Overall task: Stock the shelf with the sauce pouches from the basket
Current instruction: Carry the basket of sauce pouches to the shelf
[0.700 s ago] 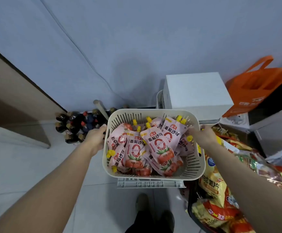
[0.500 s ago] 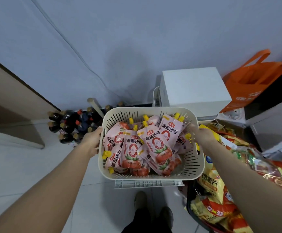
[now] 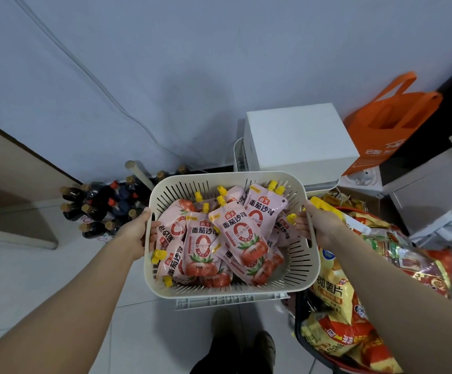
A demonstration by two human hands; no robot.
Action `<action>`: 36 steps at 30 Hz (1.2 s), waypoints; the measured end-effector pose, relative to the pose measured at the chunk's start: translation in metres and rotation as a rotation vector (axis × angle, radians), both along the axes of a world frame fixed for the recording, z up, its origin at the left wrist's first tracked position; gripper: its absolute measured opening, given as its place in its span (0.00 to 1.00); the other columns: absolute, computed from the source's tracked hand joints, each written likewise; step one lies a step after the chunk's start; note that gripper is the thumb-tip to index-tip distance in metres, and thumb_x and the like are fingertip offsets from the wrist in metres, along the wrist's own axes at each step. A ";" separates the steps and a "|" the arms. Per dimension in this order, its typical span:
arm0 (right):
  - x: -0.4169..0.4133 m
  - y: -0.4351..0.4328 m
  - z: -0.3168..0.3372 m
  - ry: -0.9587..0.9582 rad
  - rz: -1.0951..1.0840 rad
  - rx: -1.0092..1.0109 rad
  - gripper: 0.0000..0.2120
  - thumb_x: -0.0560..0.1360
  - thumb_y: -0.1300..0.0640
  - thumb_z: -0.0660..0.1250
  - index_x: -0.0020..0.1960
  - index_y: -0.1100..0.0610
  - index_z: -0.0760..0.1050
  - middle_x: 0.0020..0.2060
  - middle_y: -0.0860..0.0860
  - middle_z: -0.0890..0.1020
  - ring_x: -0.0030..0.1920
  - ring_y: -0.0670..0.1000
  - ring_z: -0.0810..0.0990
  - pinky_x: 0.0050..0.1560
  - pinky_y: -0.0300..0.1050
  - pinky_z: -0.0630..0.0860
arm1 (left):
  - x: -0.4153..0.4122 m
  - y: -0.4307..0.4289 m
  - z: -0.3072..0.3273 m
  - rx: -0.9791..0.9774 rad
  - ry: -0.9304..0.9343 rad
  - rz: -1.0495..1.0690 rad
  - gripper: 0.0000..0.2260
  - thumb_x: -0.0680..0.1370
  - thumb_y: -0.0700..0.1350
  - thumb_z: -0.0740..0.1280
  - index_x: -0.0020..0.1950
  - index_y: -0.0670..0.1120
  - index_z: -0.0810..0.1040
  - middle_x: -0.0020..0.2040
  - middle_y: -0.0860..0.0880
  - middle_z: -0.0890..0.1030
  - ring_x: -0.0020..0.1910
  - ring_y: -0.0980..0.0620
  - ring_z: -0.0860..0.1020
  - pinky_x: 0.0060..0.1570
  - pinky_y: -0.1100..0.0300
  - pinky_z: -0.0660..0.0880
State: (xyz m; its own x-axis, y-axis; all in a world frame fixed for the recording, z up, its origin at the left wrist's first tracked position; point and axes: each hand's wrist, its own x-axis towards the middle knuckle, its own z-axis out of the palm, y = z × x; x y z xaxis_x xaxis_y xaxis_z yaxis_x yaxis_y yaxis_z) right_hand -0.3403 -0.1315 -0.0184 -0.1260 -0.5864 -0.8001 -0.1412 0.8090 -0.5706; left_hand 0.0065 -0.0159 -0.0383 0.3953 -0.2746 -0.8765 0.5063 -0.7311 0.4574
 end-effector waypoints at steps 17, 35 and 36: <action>0.017 0.032 0.063 0.104 0.086 -0.044 0.17 0.78 0.52 0.60 0.34 0.60 0.71 0.27 0.56 0.75 0.24 0.51 0.70 0.23 0.40 0.68 | -0.006 0.051 0.065 0.053 0.062 0.195 0.21 0.77 0.57 0.60 0.32 0.44 0.71 0.29 0.51 0.67 0.27 0.55 0.63 0.27 0.64 0.63; 0.120 0.161 0.157 -0.078 0.720 -0.103 0.17 0.78 0.55 0.58 0.32 0.59 0.67 0.21 0.54 0.72 0.20 0.49 0.69 0.19 0.35 0.65 | -0.071 0.366 0.184 -0.007 0.101 0.893 0.20 0.75 0.55 0.65 0.30 0.42 0.73 0.23 0.50 0.73 0.22 0.54 0.69 0.22 0.65 0.67; 0.132 0.176 0.157 -0.083 0.767 -0.095 0.17 0.78 0.54 0.58 0.31 0.58 0.66 0.17 0.53 0.71 0.17 0.48 0.68 0.17 0.33 0.64 | -0.073 0.388 0.185 -0.008 0.118 0.943 0.20 0.75 0.55 0.65 0.30 0.42 0.73 0.23 0.50 0.73 0.20 0.53 0.69 0.20 0.67 0.67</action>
